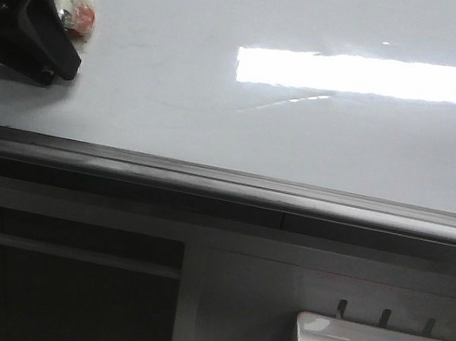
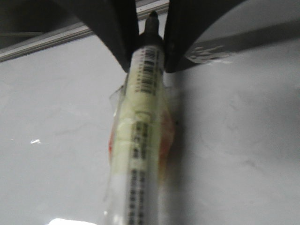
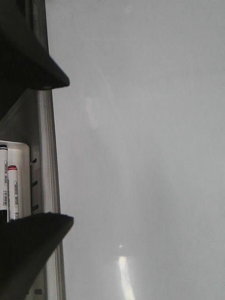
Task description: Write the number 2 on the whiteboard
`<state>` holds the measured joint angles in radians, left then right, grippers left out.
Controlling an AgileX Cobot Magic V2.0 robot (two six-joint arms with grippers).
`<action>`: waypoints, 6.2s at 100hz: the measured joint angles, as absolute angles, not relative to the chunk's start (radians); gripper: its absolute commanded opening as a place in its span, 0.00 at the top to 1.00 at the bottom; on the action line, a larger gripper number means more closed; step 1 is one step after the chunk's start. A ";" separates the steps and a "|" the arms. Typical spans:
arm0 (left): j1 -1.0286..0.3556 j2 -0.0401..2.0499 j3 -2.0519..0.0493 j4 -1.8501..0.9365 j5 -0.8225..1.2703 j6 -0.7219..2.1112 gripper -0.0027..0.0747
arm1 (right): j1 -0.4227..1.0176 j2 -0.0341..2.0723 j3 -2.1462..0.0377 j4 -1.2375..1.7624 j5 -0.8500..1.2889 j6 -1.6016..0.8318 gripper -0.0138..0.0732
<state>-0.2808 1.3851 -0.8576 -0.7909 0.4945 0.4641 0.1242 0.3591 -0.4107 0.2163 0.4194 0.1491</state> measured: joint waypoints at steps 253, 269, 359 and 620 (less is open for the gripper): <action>-0.520 0.678 -0.964 -0.364 0.843 0.858 0.44 | 0.905 1.250 -1.087 0.522 0.271 -0.700 0.93; -0.470 0.485 -0.917 -0.301 0.796 0.622 0.64 | 0.782 1.265 -1.087 0.416 0.227 -0.700 0.93; -0.448 0.136 -0.663 -0.296 0.677 0.372 0.99 | 0.635 1.454 -1.137 0.083 0.192 -0.697 0.93; -0.446 0.702 -0.984 -0.882 1.182 0.937 0.45 | 1.046 1.071 -1.090 0.472 0.596 -0.674 0.92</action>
